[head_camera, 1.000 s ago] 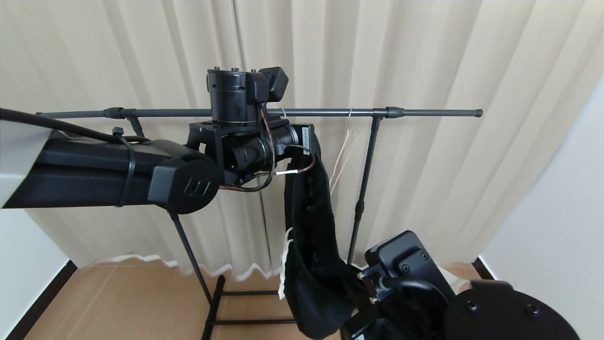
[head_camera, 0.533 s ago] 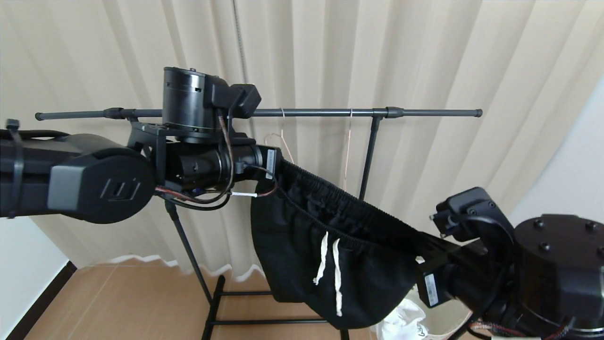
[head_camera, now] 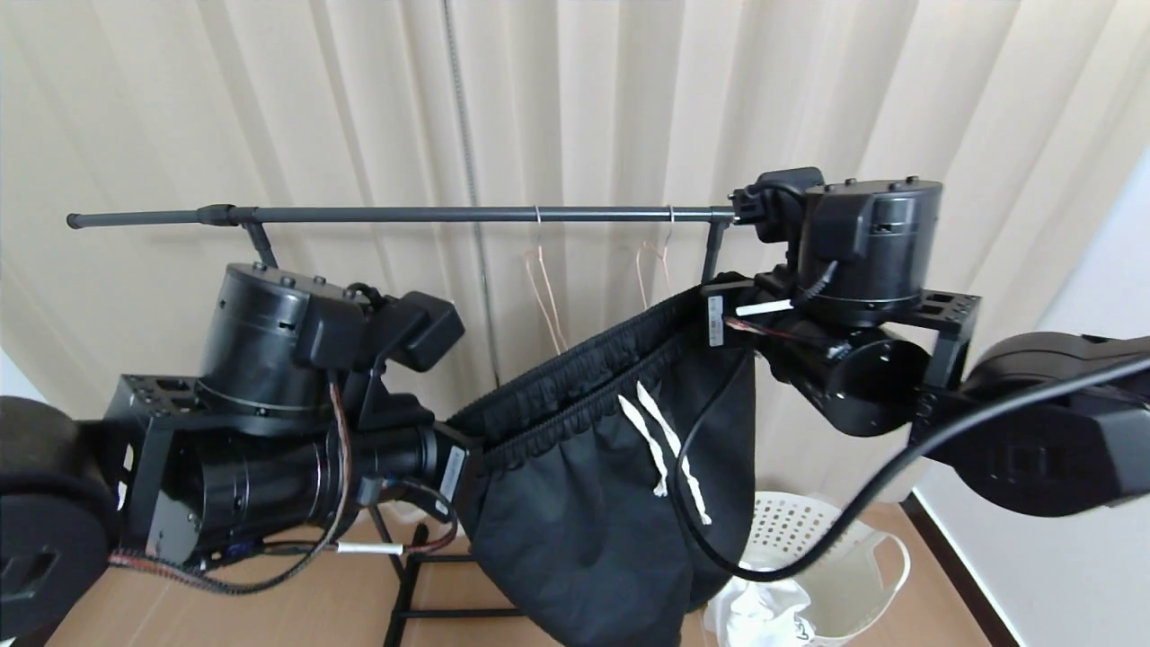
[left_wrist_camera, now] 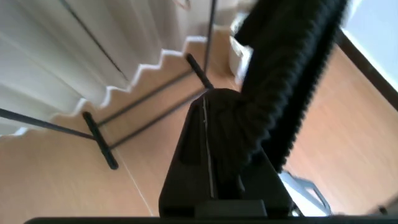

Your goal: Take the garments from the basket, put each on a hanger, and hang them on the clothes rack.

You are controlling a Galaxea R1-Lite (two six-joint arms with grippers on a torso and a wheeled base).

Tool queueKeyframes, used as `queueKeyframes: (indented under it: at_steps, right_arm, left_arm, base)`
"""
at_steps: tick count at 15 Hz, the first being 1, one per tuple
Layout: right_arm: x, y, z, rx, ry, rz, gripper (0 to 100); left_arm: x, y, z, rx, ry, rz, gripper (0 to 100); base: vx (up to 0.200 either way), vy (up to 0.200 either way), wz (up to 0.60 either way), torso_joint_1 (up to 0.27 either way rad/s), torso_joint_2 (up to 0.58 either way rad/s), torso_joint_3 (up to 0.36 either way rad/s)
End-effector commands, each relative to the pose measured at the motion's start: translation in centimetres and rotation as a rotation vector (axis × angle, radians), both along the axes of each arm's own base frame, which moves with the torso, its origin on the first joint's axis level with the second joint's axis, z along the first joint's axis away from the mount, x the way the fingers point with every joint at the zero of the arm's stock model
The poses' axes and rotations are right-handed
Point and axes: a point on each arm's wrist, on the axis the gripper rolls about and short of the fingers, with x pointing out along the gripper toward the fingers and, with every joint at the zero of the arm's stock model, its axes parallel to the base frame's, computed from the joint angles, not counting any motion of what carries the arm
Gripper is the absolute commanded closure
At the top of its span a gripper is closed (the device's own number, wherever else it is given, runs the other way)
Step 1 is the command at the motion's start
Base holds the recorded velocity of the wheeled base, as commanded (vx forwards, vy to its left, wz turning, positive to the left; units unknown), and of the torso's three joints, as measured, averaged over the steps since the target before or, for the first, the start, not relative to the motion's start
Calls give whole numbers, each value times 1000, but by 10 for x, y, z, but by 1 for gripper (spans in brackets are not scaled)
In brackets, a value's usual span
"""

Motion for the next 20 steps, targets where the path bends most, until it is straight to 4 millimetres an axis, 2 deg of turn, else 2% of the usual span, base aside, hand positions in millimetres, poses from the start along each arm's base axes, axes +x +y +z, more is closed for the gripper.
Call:
queueKeyframes:
  at_steps: [1,2,4,5,8,12,14,16,18,19,20]
  right_arm:
    - [29,21,-19,-16,20,-7,100]
    - [35,30,-21,-8,11,0,100]
    - [38,35,-20,-1,2,5,100]
    - [36,40,-18,5,-5,19,100]
    - [34,44,-16,13,-11,29,100]
    - [29,40,-15,46,-8,24,100]
    - [21,28,-9,63,-7,12,100]
    - [7,5,-2,74,-7,-13,100]
    - [-7,-30,7,84,-17,-66,100]
    - [-8,-34,8,84,-18,-70,100]
    - [-22,-55,8,81,-5,-70,100]
  left_arm:
    - [-25,-14,-10,-5,48,-80,100]
    - [-33,-36,-13,-48,99,-113,100]
    - [-36,-61,-11,-112,148,-123,100]
    - [-35,-87,-10,-172,193,-122,100]
    - [-35,-108,-8,-210,209,-125,100]
    - [-35,-106,-9,-195,188,-90,100]
    - [-29,-98,-14,-168,173,-33,100]
    - [-17,-83,-14,-151,142,52,100]
    - [4,-65,-12,-125,97,139,100]
    - [6,-64,-12,-121,92,150,100]
    - [26,-57,-9,-122,58,196,100]
  base:
    - [0,0,0,0,0,0]
    - [0,0,0,0,0,0]
    - [0,0,0,0,0,0]
    - [0,0,0,0,0,0]
    - [0,0,0,0,0,0]
    - [0,0,0,0,0,0]
    - [0,0,0,0,0,0]
    - [0,0,0,0,0,0]
    - [0,0,0,0,0,0]
    - [0,0,0,0,0,0]
    - [0,0,0,0,0,0]
